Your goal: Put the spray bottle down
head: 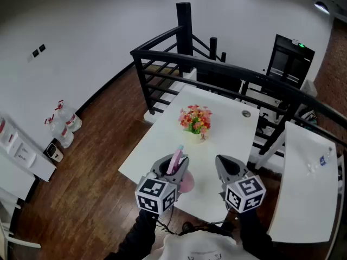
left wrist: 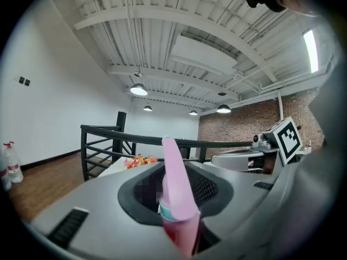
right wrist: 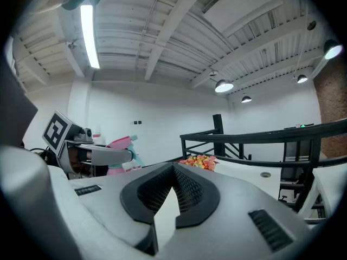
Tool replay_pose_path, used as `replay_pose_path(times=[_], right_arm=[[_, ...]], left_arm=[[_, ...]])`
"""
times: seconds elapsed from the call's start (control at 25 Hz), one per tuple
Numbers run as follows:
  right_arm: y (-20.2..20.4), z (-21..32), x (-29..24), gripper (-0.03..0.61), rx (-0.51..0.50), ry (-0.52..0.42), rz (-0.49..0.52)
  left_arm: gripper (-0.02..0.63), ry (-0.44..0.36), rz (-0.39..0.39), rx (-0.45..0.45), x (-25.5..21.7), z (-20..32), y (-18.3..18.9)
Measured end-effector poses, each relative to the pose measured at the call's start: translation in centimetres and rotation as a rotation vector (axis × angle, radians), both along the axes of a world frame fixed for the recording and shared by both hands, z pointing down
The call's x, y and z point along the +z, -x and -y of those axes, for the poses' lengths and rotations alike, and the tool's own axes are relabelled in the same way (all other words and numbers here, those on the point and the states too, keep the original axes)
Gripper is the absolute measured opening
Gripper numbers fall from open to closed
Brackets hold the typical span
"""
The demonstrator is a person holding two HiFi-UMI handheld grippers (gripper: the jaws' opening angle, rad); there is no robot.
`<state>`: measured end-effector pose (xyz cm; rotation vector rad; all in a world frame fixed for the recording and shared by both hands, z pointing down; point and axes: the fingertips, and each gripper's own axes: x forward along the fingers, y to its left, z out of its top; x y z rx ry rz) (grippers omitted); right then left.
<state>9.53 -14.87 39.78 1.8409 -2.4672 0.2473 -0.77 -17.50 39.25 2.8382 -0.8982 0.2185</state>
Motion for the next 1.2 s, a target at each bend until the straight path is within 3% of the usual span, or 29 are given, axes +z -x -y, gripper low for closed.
replay_pose_path(times=[0.52, 1.2], right_arm=[[0.5, 0.4, 1.9, -0.017, -0.02, 0.038, -0.012], [-1.5, 1.9, 4.3, -0.017, -0.008, 0.1, -0.049]], left_arm=[[0.124, -0.164, 0.086, -0.073, 1.9, 8.6, -2.1], [0.124, -0.102, 0.113, -0.098, 9.2, 15.8, -7.8]])
